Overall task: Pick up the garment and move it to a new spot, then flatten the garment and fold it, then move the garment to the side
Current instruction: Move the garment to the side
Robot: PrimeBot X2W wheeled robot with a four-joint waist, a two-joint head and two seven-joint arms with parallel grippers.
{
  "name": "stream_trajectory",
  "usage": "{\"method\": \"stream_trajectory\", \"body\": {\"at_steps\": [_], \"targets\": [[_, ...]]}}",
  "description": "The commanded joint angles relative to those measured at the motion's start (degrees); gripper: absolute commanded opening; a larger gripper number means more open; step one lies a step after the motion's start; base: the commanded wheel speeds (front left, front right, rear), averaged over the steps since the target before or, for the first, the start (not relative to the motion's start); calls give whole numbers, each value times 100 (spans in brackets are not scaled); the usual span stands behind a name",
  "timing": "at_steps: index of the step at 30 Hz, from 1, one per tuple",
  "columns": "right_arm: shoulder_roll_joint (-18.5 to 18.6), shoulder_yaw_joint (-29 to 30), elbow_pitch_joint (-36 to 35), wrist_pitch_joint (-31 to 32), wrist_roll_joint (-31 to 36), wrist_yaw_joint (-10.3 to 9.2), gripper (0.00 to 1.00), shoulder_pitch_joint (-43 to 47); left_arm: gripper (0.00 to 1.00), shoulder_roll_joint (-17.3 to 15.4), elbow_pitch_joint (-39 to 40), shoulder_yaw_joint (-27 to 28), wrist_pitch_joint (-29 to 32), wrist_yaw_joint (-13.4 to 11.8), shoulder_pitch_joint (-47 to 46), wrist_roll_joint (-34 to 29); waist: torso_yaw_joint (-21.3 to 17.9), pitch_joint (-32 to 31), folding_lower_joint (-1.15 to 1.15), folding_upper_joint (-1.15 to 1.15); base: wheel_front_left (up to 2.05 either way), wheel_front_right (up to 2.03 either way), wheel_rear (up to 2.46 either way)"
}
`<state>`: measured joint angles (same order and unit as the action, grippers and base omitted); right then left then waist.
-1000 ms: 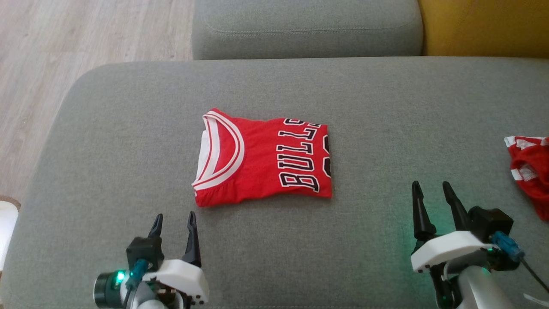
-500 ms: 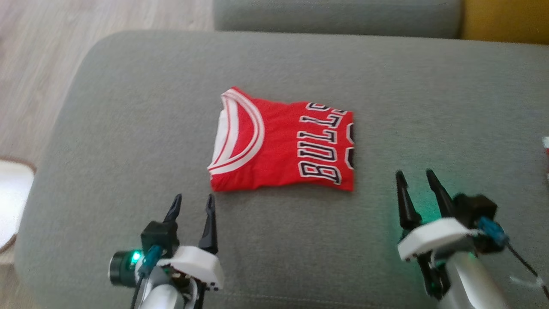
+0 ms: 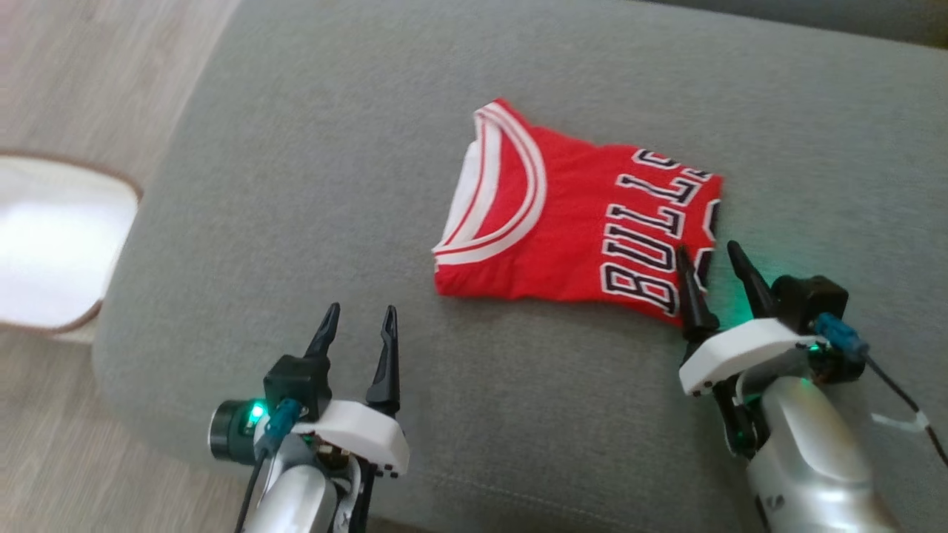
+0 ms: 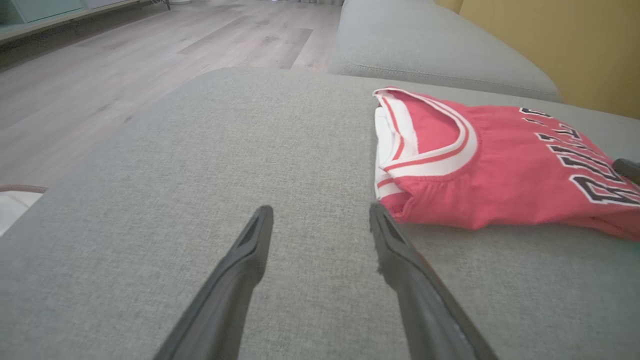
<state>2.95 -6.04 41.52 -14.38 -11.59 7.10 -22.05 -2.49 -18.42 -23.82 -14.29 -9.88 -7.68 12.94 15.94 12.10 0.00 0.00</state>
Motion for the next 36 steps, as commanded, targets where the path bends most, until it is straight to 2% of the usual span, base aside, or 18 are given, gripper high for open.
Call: {"method": "stream_trajectory", "body": {"at_steps": [1,3,4,5,6,7,12,17,22,23,29,36], "targets": [[-7,-49,27,-56,30,39,100,-236,100,-39,209,128,-71,-63,-210,41,192,181,0,0,0,0,0],[-7,28,246,-22,54,39,100,-318,100,-39,228,121,-71,-76,-224,72,250,240,0,0,0,0,0],[-7,44,363,26,15,39,96,-344,100,-39,236,117,-71,-81,-228,77,266,258,0,0,0,0,0],[-7,52,464,54,-35,39,67,-368,100,-39,239,118,-71,-85,-225,82,274,271,0,0,0,0,0],[-7,29,553,71,-39,39,9,-392,100,-39,241,125,-71,-89,-220,89,273,283,0,0,0,0,0],[-7,-16,628,81,-100,39,0,-414,100,-39,242,138,-71,-92,-216,92,262,292,0,0,0,0,0],[-7,-225,799,23,-334,39,0,-534,100,-39,215,188,-71,-79,-206,66,55,256,0,0,0,0,0],[-7,-349,772,-40,-552,39,0,-591,100,-39,178,265,-71,-21,-229,-23,-435,135,0,0,0,0,0],[-7,-573,608,-58,-775,39,0,-538,100,-39,135,383,-71,58,-267,-148,-1289,51,0,0,0,0,0],[-7,-573,608,-58,-775,39,0,-538,100,-39,135,383,-71,58,-267,-148,-1289,51,0,0,0,0,0],[-7,-853,234,-61,-1026,39,0,-352,100,-39,44,509,-71,171,-389,-290,-2428,42,0,0,0,0,0],[-7,-1057,-119,-61,-1274,39,0,-180,100,-39,-33,563,-71,263,-522,-369,-3561,78,0,0,0,0,0]]}}
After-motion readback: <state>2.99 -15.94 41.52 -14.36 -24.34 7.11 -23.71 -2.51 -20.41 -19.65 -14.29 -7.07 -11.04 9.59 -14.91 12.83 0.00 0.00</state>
